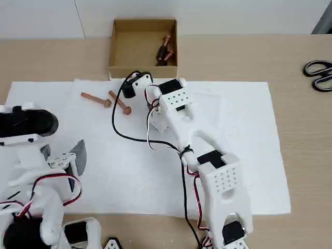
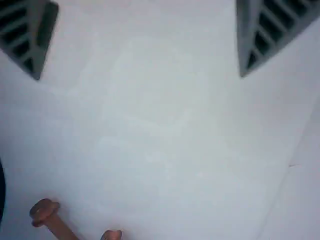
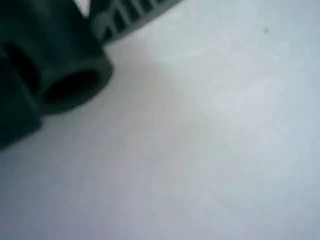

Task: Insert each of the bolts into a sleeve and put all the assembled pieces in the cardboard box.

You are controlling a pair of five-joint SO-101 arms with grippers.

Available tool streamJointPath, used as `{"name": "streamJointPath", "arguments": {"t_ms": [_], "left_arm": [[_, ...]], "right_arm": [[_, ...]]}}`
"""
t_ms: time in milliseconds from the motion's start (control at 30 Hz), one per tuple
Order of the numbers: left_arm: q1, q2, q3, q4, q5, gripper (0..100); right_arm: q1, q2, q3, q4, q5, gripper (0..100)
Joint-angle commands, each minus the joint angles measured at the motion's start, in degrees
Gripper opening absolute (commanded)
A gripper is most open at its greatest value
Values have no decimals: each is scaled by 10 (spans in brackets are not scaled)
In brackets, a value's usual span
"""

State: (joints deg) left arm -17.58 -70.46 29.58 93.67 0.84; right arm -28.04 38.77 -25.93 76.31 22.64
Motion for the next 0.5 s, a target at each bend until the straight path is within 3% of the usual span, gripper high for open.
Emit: {"name": "streamJointPath", "arguments": {"t_ms": [0, 133, 467], "left_arm": [[-1, -1, 0, -6, -5, 240], [-1, -1, 0, -6, -5, 240], [-1, -1, 0, -6, -5, 240]], "right_arm": [[-23, 0, -18, -27, 4, 270], [-23, 0, -18, -25, 4, 258], [-19, -3, -18, -17, 4, 123]]}}
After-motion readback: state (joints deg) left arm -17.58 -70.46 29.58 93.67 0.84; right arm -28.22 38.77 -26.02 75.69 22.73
